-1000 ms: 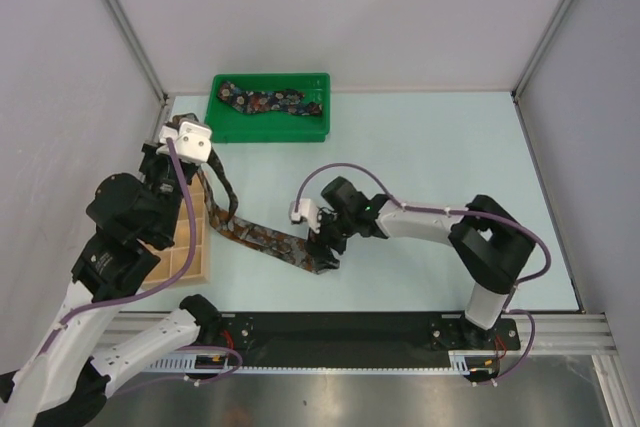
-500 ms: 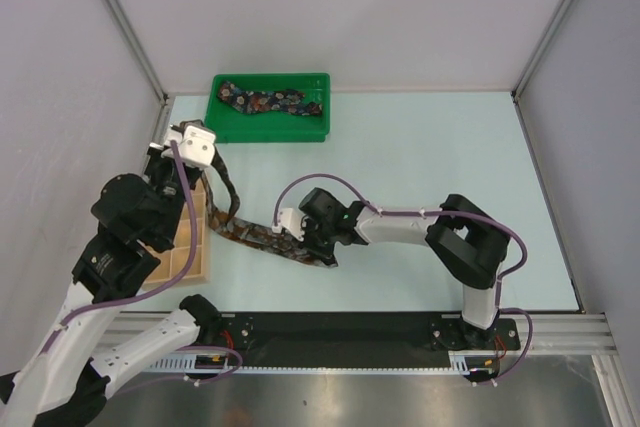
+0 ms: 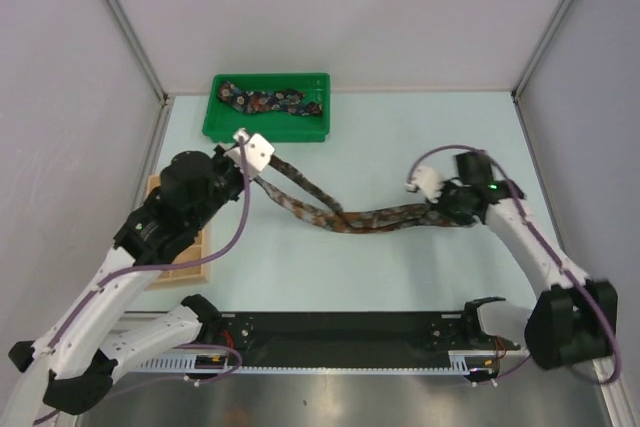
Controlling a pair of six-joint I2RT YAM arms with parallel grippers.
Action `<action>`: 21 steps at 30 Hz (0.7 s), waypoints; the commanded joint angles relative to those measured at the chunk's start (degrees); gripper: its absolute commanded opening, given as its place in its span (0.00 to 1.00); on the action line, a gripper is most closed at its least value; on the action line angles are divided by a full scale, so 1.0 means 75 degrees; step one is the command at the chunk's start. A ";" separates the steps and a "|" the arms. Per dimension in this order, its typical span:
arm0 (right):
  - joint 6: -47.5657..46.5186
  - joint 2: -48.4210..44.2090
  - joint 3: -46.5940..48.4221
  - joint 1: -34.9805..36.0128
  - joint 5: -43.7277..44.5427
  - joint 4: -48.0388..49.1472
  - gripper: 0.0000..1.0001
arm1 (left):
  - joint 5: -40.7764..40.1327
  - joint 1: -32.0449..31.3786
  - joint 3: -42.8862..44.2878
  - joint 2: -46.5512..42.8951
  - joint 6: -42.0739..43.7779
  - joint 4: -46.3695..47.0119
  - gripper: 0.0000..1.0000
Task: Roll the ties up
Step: Flatten out the tie at the center of the board.
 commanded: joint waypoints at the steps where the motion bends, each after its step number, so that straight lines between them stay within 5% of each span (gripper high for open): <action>1: -0.4595 -0.1098 -0.0565 -0.3447 -0.0163 -0.1904 0.00 | 0.1328 0.0036 -0.0528 0.0471 -0.0678 -0.0321 0.00; 3: -0.6459 -0.1124 -0.0648 -0.5339 -0.0396 -0.2139 0.00 | 0.1644 0.0036 -0.0984 0.0670 -0.0737 -0.0309 0.00; 6: -0.7424 -0.0423 -0.0391 -0.6730 -0.0620 -0.2222 0.00 | 0.2403 0.0036 -0.1897 0.0613 -0.0365 -0.0122 0.00; 15: -0.6980 0.0577 -0.0306 -0.6899 -0.1019 -0.2503 0.00 | 0.2373 0.0036 -0.5051 0.0273 0.1195 0.1624 0.07; 17: -0.7085 0.0459 -0.0471 -0.6794 -0.0937 -0.2480 0.00 | 0.2349 0.0048 -0.5425 0.0261 0.1487 0.1578 0.28; 18: -0.7097 0.0389 -0.0553 -0.6770 -0.0913 -0.2410 0.00 | 0.2372 0.0094 -0.5485 0.0226 0.1559 0.1474 0.47; 21: -0.7168 0.0365 -0.0695 -0.6758 -0.0750 -0.2235 0.00 | 0.2852 0.0386 -0.5358 0.0004 0.1618 0.0783 0.67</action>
